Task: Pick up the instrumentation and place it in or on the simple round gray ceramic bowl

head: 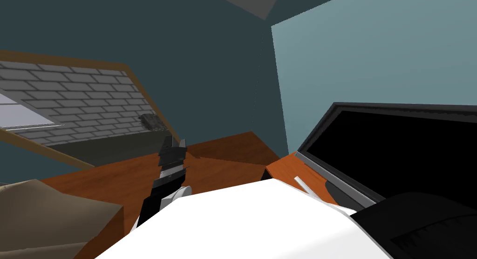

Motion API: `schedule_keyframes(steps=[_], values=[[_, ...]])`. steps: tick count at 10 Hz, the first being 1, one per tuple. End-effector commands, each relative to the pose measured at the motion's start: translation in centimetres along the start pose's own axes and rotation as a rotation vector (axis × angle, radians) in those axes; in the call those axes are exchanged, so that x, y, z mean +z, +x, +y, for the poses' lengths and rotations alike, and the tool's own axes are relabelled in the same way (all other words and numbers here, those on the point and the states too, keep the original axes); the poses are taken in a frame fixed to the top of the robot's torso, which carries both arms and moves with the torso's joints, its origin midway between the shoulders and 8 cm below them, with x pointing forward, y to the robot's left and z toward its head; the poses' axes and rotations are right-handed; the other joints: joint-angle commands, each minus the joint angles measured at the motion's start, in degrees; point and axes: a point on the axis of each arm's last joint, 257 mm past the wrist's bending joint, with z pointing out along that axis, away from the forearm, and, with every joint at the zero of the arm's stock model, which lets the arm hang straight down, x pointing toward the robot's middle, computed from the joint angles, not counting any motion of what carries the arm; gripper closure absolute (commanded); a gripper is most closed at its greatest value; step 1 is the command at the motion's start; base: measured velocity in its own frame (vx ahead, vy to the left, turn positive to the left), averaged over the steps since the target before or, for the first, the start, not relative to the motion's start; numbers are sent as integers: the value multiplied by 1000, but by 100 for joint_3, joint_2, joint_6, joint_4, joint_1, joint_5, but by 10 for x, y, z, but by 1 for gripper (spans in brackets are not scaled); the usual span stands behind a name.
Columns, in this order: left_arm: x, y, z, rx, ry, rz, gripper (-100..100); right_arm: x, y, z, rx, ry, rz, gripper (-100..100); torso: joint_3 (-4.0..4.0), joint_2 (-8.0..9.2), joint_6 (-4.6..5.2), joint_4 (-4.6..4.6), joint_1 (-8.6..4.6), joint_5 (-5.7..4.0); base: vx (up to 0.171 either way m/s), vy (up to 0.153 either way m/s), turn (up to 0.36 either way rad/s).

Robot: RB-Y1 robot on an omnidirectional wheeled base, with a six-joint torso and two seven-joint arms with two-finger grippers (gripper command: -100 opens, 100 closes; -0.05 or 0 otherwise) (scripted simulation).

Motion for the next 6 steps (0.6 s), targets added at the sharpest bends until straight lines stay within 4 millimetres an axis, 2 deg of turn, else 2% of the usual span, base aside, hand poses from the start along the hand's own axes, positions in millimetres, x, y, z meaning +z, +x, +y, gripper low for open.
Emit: schedule_keyframes(steps=[1, 2, 4, 5, 6], values=[[0, 0, 0, 0, 0, 0, 0, -11, 16, -27, -4, 48, 46, -100, 0, 0, 0, 0, 0, 0, 27, -47, 249], [0, 0, 0, 0, 0, 0, 0, -14, 18, -37, -4, 69, 49, -100, -1, -3, -4, 0, 0, 1, 23, -48, 141], [0, 0, 0, 0, 0, 0, 0, -38, 41, -81, -7, 152, 118, -100, 0, 1, -3, 0, -2, 1, 18, -75, 292], [0, 0, 0, 0, 0, 0, 0, -42, 43, -89, -8, 171, 123, -100, -1, -2, -5, 0, -15, -2, 19, -77, 127], [0, 0, 0, 0, 0, 0, 0, -54, 54, -109, -7, 211, 155, -100, -1, -1, 3, 0, -9, -2, 18, -70, 145]])
